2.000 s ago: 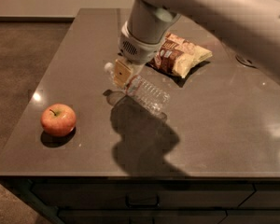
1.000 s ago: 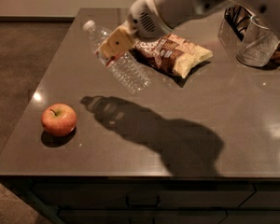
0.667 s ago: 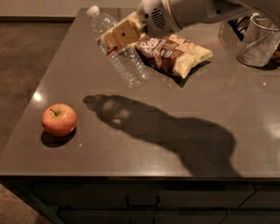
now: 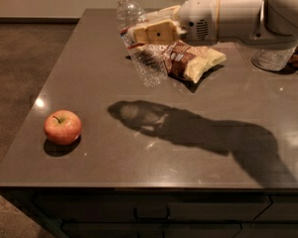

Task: Place water bottle upright

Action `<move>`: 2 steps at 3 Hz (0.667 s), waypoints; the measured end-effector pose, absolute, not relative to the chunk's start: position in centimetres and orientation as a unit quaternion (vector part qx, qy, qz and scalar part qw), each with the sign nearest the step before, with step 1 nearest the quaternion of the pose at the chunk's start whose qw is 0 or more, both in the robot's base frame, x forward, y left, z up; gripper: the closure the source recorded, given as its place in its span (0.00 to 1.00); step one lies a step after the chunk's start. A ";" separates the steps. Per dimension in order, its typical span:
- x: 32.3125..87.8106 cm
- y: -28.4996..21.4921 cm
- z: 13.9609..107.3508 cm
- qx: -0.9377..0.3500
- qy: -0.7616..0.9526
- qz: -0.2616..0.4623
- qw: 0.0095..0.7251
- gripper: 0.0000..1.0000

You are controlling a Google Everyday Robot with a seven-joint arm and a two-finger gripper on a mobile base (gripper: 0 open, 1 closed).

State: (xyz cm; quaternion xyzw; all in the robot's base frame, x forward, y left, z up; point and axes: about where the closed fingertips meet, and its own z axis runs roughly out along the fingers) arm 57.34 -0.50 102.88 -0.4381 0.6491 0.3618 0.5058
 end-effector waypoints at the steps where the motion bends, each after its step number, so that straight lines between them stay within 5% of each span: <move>1: 57.3 -2.1 102.8 -0.450 0.602 0.369 0.547 1.00; 2: 57.2 -3.4 102.2 -0.456 0.572 0.359 0.580 1.00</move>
Offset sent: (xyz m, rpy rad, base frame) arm -0.0022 -0.0505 -0.0165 0.1338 -0.2905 0.0186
